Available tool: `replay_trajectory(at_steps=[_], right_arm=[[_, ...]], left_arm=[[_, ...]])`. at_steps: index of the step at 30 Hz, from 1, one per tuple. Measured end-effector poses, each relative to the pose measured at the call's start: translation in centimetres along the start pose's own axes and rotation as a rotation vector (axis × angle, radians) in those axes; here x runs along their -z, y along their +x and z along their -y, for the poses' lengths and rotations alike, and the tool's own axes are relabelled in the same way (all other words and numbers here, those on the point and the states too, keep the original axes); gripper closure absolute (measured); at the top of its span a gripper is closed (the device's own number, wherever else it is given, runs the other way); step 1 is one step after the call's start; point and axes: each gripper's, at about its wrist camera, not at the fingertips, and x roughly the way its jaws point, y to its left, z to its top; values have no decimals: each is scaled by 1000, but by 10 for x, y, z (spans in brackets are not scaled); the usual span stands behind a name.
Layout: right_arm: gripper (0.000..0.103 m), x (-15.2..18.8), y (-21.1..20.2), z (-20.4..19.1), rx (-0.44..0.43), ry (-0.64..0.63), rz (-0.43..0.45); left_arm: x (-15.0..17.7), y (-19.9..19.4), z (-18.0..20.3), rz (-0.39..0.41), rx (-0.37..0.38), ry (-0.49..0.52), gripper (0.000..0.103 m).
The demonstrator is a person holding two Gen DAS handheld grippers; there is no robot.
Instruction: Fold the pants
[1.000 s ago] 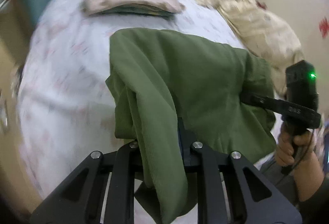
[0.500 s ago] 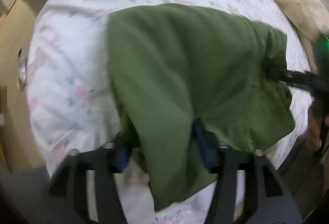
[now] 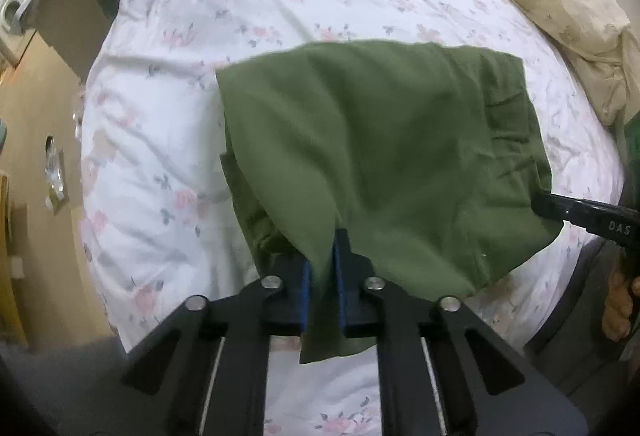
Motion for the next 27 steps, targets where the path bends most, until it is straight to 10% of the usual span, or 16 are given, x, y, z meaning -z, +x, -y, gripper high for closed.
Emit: replay_trajectory(at_steps=[5, 14, 19, 22, 27], right_arm=[[99, 3, -27, -9, -151, -17, 84], [92, 15, 25, 19, -95, 145, -140], [84, 13, -6, 24, -85, 137, -48], [51, 3, -33, 27, -70, 125, 69], [50, -33, -71, 34, -95, 127, 266]], left_arm=[[-8, -20, -10, 62, 12, -14, 98], [1, 5, -18, -27, -138, -57, 60], [-4, -21, -35, 70, -167, -126, 37], [-16, -31, -47, 94, -137, -185, 37], [-51, -35, -56, 114, -130, -178, 37]])
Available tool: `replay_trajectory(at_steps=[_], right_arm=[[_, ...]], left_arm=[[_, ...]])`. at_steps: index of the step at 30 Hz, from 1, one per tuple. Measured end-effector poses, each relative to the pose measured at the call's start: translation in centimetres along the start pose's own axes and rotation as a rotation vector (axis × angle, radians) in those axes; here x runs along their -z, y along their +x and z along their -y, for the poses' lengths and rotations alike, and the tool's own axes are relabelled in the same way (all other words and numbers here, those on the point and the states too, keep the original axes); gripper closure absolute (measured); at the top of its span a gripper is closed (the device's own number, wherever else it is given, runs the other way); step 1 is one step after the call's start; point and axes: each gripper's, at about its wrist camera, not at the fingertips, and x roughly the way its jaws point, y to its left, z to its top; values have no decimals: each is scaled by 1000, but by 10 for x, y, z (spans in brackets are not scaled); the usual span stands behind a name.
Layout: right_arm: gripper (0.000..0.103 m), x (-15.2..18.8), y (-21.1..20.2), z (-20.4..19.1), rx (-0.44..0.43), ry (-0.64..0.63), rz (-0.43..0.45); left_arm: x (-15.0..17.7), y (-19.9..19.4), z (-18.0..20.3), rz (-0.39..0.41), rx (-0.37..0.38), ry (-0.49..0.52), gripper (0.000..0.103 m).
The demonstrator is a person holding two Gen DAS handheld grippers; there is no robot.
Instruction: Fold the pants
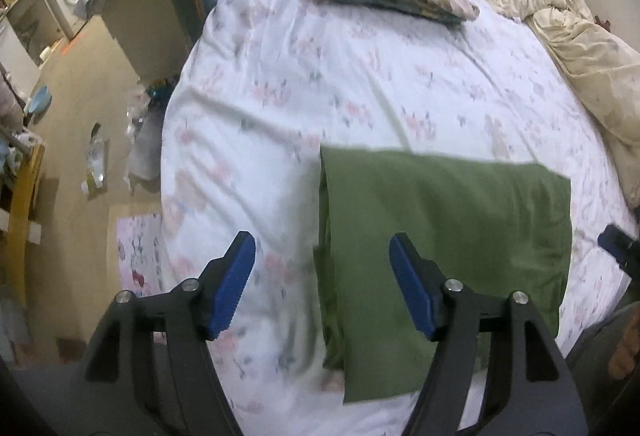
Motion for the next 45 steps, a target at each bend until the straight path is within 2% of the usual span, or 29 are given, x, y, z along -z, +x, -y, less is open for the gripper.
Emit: replay_trajectory(at_steps=[3, 6, 8, 9, 10, 11, 12, 13, 16, 18, 21, 23, 24, 25, 27, 28, 29, 30, 31, 33, 34, 35, 38, 40, 42, 45], right_arm=[[50, -25, 15, 0, -57, 3, -28], [50, -39, 39, -5, -25, -28, -59], [50, -44, 62, -10, -34, -22, -100], [51, -45, 73, -12, -43, -20, -118], [59, -45, 80, -15, -63, -39, -131], [80, -45, 84, -21, -53, -78, -134], [93, -43, 88, -26, -30, -115, -138], [101, -42, 88, -30, -18, -148, -138], [102, -43, 80, -29, 30, -149, -83], [102, -45, 86, -11, 28, -65, -105], [100, -36, 107, -5, 45, -58, -187], [88, -36, 103, -2, 55, -38, -174], [81, -37, 97, -2, 71, -35, -159], [73, -39, 89, -3, 101, -45, -131], [73, -42, 73, -11, 157, -98, -62], [73, -43, 64, -20, 165, -136, -13], [73, -43, 58, -30, 143, -170, 19], [73, -43, 58, -38, 108, -198, 28], [73, -41, 61, -49, 63, -228, 22], [73, -37, 75, -70, -54, -276, -32], [73, -32, 86, -78, -86, -296, -69], [73, -28, 94, -82, -92, -315, -92], [80, -11, 127, -91, 89, -422, -137], [80, -7, 139, -86, 170, -444, -134], [80, -6, 146, -78, 223, -448, -125], [80, -5, 152, -63, 240, -429, -116]], left_arm=[[-17, 20, 0, -36, 36, -10, 37], [-31, 51, 2, -120, 94, -30, 38], [-36, 66, 2, -131, 157, -59, 54], [-38, 69, 3, -128, 195, -60, 79], [-38, 71, 5, -127, 201, -55, 100], [-39, 70, 6, -116, 194, -47, 100], [-41, 67, 8, -100, 203, -39, 101], [-43, 65, 9, -90, 215, -32, 102], [-55, 48, 11, 0, 222, 1, 102], [-58, 56, 12, -13, 228, -6, 102], [-56, 65, 21, -17, 171, 31, 99], [-54, 70, 20, -38, 104, 38, 96], [-53, 70, 18, -42, 81, 27, 92], [-52, 68, 15, -31, 40, 11, 82], [-49, 54, 12, 40, -45, -2, 69], [-47, 45, 13, 84, -64, -2, 69], [-43, 34, 18, 140, -52, 11, 69], [-39, 24, 28, 176, -8, 47, 69], [-36, 21, 35, 185, 31, 70, 69], [-29, 22, 53, 153, 182, 113, 69], [-25, 30, 63, 106, 258, 140, 69], [-22, 37, 71, 80, 276, 166, 69], [-13, 62, 92, 66, 181, 259, 71], [-16, 73, 97, 72, 164, 273, 71], [-17, 82, 97, 77, 167, 250, 71], [-9, 93, 93, 81, 180, 220, 70]])
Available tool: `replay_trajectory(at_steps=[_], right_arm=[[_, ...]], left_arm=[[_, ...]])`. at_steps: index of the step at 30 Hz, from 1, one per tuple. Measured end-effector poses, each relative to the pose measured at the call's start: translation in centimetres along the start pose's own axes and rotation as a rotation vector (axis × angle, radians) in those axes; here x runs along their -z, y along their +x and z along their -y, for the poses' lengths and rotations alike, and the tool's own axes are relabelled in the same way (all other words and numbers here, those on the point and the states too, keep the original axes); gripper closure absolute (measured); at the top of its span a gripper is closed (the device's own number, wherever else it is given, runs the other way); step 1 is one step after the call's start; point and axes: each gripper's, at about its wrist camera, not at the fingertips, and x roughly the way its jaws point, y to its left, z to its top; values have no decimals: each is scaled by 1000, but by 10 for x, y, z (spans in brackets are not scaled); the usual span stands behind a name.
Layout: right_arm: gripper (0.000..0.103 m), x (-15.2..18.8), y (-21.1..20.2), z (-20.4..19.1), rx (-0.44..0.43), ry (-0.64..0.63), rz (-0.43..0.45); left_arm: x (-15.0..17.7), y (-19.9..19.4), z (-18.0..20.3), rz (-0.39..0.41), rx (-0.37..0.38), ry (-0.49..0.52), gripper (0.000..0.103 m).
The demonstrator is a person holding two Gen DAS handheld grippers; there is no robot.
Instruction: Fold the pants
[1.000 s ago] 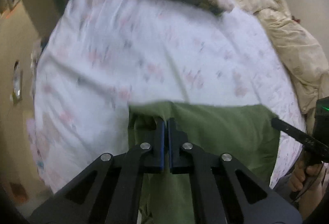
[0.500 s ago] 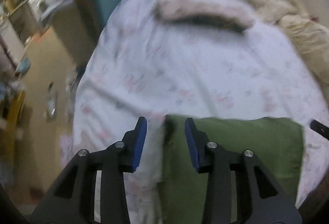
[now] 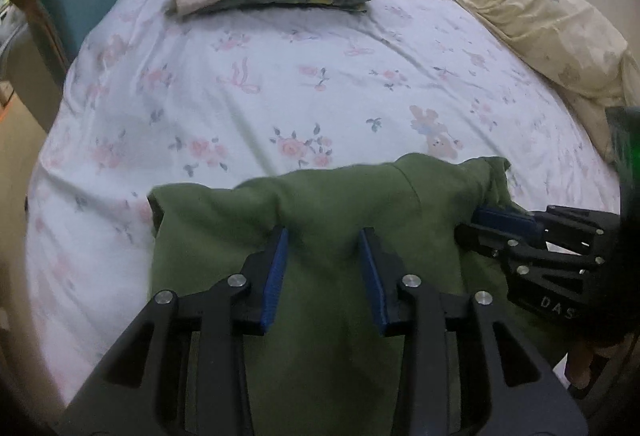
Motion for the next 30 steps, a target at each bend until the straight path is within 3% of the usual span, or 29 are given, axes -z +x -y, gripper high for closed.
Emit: replay_trajectory(at_steps=[3, 5, 8, 11, 13, 14, 15, 16, 17, 19, 24, 30], right_arm=[[80, 6, 9, 1, 12, 8, -43], [80, 15, 16, 0, 22, 3, -81], [80, 16, 14, -2, 34, -8, -91], [76, 14, 0, 15, -69, 85, -81], [75, 13, -22, 31, -165, 179, -55], [61, 12, -38, 42, -218, 243, -19], [49, 13, -50, 49, -250, 275, 16], [26, 13, -61, 56, -271, 302, 53], [14, 13, -71, 63, -283, 326, 87], [12, 17, -79, 76, -301, 383, 111], [12, 39, -48, 94, -304, 496, -15], [12, 68, -1, 81, -361, 539, -205]], left_arm=[[10, 12, 7, -31, -41, 84, 69], [16, 19, 3, -70, -37, 83, 69], [17, 15, 3, -62, -34, 90, 69], [12, -2, 1, -31, -36, 48, 64], [7, -22, -8, -31, -21, -33, 45], [6, -33, -17, -20, 7, -82, 39], [5, -47, -28, 6, 3, -141, 25], [4, -57, -38, 24, -31, -193, 10], [4, -64, -48, 42, -48, -239, 4], [8, -72, -69, 46, -46, -338, 1], [34, -36, -93, -148, 16, -489, 1], [60, -7, -81, -302, 134, -515, 0]])
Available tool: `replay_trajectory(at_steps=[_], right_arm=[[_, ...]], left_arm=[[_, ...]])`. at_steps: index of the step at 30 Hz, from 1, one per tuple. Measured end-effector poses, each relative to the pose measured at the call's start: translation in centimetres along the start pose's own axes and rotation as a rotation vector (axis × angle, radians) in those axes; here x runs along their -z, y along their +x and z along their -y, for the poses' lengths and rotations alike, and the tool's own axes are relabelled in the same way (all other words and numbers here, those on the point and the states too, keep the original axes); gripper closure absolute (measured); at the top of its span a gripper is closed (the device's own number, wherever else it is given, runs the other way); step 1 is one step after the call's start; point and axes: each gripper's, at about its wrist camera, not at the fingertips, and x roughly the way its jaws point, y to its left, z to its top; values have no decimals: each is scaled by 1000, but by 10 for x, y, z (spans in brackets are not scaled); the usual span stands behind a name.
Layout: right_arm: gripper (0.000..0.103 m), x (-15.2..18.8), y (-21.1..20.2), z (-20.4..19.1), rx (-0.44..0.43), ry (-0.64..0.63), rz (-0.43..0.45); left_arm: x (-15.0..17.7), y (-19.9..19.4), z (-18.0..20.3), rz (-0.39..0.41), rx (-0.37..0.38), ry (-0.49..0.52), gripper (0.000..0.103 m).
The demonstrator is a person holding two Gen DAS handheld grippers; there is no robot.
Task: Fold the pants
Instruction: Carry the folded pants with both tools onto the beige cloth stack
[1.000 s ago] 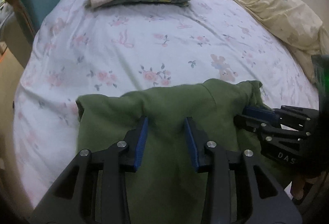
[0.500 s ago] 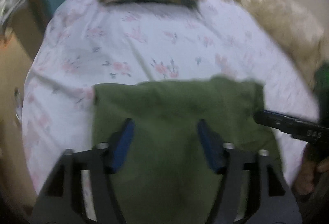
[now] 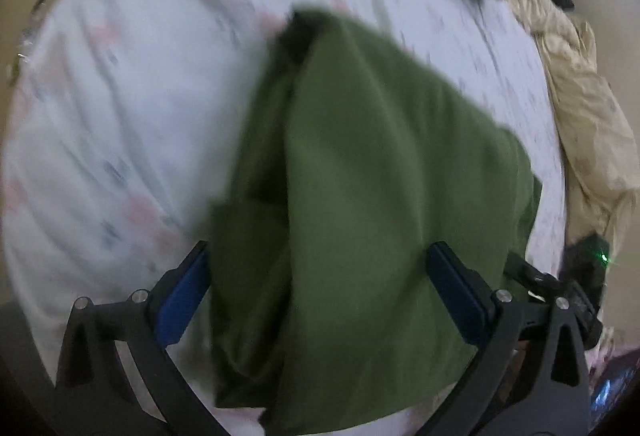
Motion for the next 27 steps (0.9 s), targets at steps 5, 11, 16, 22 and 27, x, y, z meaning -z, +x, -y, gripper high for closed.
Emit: replay_trajectory(at_steps=[5, 11, 16, 22, 27], right_arm=[[13, 17, 17, -18, -24, -103, -52], [79, 32, 9, -54, 14, -317, -16], [83, 37, -12, -67, -3, -384, 55], [83, 36, -38, -73, -51, -406, 146], [83, 30, -56, -81, -87, -411, 234]], left_arm=[[11, 9, 20, -35, -19, 142, 24], [16, -6, 39, -27, -7, 237, 85], [17, -23, 48, 22, 14, 246, 88], [15, -50, 60, 127, 31, 284, 88], [12, -73, 79, 241, 49, 350, 88]])
